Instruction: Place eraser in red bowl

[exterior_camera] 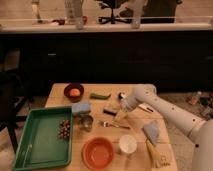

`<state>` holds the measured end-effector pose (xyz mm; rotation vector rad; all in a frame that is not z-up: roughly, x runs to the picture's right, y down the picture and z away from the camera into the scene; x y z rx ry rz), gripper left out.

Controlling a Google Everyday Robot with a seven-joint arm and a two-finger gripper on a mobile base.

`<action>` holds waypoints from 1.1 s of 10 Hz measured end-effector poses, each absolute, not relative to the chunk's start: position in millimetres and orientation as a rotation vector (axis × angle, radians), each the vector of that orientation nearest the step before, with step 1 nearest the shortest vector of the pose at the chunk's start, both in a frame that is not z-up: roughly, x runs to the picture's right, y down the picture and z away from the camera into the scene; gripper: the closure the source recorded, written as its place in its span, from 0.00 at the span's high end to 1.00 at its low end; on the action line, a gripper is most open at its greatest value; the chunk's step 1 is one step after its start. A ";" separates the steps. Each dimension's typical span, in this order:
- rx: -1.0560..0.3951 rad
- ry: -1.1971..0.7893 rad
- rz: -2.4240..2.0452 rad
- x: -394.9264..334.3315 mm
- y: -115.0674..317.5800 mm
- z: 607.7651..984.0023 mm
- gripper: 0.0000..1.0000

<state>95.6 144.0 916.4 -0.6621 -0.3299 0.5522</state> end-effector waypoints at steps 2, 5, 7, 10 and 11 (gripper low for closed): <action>-0.663 -0.331 0.550 94.0 143.9 916.6 0.77; -0.664 -0.331 0.549 93.4 144.1 916.6 0.77; -0.664 -0.331 0.549 93.2 144.1 916.6 0.80; -0.664 -0.331 0.549 93.4 144.2 916.6 0.62; -0.663 -0.331 0.550 93.6 143.9 916.5 0.52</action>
